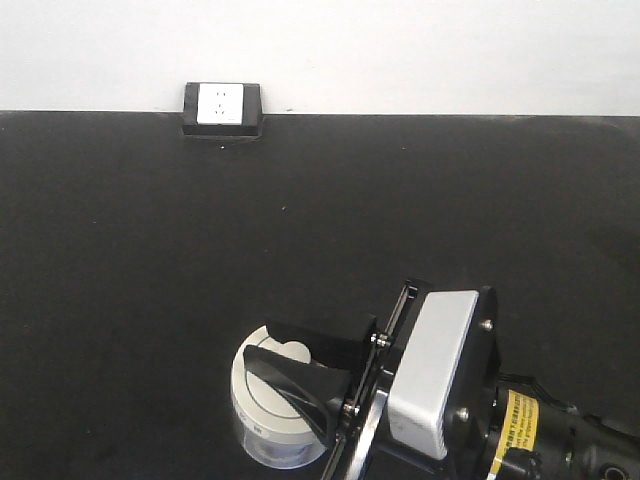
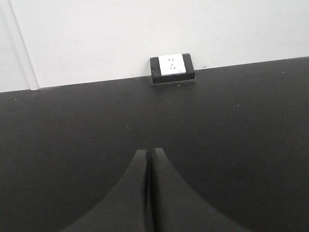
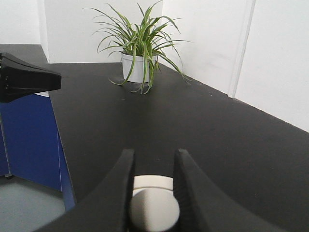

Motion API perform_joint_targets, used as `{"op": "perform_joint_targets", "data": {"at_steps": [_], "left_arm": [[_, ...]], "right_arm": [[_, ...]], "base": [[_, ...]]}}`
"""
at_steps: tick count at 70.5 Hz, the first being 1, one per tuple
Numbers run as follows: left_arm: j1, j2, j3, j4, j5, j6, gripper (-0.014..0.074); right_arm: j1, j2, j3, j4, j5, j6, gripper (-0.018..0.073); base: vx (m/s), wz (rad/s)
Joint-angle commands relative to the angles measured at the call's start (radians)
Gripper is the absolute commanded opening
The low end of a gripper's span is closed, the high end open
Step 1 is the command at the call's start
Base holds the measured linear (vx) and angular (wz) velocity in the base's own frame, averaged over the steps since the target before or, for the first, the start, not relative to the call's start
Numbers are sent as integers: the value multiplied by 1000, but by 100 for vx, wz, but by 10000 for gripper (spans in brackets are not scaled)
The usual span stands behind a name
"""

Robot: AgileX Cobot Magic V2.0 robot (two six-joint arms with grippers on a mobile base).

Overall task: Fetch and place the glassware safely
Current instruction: 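Hold the jar in the right gripper as the base stops at the black bench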

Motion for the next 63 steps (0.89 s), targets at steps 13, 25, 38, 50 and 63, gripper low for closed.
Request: {"op": "perform_joint_targets", "data": {"at_steps": [13,25,38,50,63], "left_arm": [[-5,12,-22,-7,-67,0,-7],[-5,12,-22,-7,-67,0,-7],[-5,12,-22,-7,-67,0,-7],[-5,12,-22,-7,-67,0,-7],[-5,12,-22,-7,-67,0,-7]], "right_arm": [[0,-26,-27,15,-102,2,-3],[0,-26,-27,15,-102,2,-3],[0,-26,-27,15,-104,2,-3],[0,-26,-27,15,-104,2,-3],[0,-26,-27,15,-103,2,-3]], "base": [[0,0],[0,0],[0,0],[0,0],[0,0]]}}
